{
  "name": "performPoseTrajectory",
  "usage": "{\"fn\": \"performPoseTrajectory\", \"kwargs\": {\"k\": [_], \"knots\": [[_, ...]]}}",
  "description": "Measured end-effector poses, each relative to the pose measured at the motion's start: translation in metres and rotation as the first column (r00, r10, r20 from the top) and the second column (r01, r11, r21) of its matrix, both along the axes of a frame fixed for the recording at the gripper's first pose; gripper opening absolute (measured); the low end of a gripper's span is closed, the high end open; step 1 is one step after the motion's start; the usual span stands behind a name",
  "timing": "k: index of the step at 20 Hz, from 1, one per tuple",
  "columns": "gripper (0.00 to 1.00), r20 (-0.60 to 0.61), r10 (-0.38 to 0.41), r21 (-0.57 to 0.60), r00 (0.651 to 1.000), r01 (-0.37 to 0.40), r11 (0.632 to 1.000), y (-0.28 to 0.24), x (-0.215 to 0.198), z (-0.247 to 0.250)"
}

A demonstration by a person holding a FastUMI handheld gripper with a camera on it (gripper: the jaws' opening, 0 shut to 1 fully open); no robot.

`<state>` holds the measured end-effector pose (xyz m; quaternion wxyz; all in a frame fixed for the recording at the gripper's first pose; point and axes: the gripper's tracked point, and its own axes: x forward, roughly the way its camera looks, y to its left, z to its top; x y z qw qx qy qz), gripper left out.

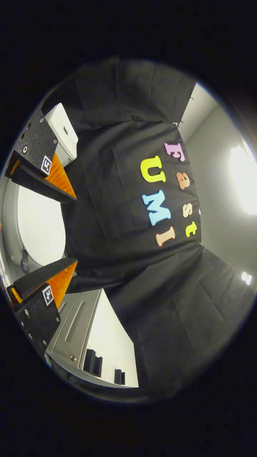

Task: Open the toilet lid.

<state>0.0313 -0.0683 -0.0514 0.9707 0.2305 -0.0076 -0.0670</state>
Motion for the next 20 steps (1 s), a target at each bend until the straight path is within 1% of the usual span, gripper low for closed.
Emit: {"fn": "performPoseTrajectory", "kwargs": {"k": [3,8,13,16,20], "knots": [[0.96,-0.018,-0.023,0.067,1.0,0.024,0.997,-0.007,0.004,-0.017],[0.96,-0.043,-0.05,0.177,0.998,0.057,0.983,-0.012,0.01,-0.046],[0.95,-0.07,-0.07,0.32,0.995,0.088,0.943,-0.017,0.014,-0.082],[0.95,-0.099,-0.068,0.368,0.993,0.1,0.924,-0.017,0.016,-0.102],[0.95,-0.12,-0.087,0.433,0.989,0.131,0.892,-0.026,0.018,-0.125]]}}
